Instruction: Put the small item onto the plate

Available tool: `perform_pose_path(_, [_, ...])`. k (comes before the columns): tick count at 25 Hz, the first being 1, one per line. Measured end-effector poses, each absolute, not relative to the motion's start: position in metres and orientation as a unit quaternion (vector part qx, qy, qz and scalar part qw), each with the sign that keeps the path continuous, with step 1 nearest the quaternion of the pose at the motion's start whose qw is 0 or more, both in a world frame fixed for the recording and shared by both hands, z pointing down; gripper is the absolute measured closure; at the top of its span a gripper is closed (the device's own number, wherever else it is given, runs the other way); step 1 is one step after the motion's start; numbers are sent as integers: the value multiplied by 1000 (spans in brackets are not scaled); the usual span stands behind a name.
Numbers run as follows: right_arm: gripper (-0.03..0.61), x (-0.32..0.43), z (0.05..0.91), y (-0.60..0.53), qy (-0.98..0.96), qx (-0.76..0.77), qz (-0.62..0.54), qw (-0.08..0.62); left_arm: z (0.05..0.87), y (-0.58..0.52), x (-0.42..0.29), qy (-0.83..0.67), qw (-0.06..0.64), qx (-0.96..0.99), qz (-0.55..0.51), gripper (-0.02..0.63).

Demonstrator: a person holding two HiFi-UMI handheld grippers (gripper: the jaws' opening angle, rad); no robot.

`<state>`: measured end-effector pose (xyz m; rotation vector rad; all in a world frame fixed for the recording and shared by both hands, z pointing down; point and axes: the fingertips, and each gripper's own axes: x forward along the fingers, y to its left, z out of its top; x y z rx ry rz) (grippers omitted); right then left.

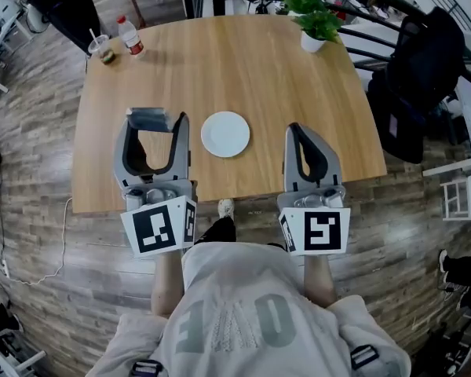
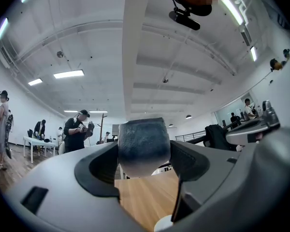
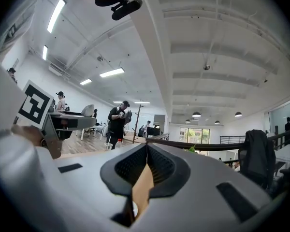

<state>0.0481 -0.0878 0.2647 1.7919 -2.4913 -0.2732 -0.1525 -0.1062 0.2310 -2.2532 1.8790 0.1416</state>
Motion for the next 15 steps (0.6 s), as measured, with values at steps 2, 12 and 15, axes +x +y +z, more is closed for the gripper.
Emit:
perform_pose_path(2, [560, 37, 257, -118, -808, 581, -96, 30, 228, -135, -163, 638, 102, -762, 50, 296])
perform_pose_path(12, [560, 12, 254, -214, -810, 579, -85, 41, 230, -237, -190, 640, 82, -762, 56, 296])
perform_pose_path(15, [560, 18, 260, -223, -809, 581, -73, 47, 240, -251, -180, 635, 71, -768, 46, 296])
